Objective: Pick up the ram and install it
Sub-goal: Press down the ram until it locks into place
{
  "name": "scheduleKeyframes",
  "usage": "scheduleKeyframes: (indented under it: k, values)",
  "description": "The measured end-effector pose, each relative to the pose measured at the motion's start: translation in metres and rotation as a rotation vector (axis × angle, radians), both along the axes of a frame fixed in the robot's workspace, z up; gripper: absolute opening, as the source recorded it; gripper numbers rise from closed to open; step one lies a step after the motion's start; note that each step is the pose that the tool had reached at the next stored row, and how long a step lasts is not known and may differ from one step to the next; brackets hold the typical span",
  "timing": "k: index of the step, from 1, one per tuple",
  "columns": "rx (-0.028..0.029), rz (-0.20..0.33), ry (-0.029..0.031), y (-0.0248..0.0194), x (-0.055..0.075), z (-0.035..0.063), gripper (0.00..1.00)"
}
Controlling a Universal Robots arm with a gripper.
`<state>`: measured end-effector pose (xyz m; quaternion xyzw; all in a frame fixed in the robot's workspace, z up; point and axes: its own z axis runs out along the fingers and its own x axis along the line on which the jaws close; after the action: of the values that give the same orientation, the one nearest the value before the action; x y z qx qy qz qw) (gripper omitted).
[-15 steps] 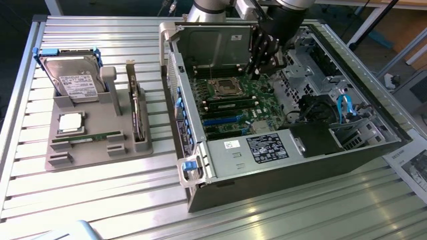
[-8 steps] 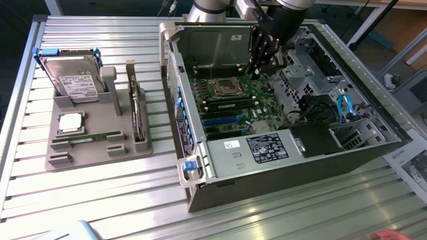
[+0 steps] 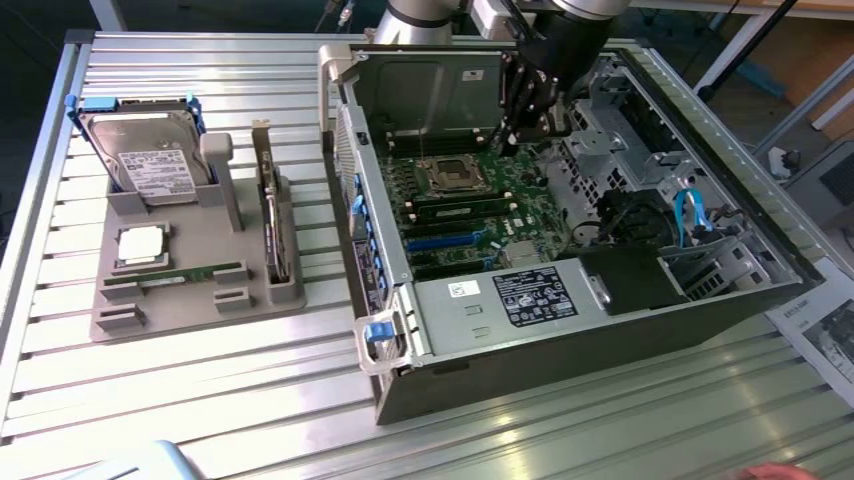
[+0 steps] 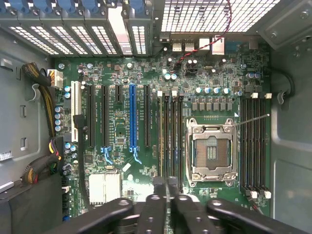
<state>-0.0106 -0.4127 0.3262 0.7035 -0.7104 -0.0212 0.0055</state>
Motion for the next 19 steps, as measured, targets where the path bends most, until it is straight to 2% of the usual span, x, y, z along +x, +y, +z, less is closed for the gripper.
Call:
scheduleKeyframes:
  k: [12, 19]
  values:
    - [-0.0001, 0.000, 0.0001, 0.0000, 0.001, 0.0000, 0.10]
    - [-0.0001, 0.000, 0.0023, -0.0004, 0.027, 0.0000, 0.10]
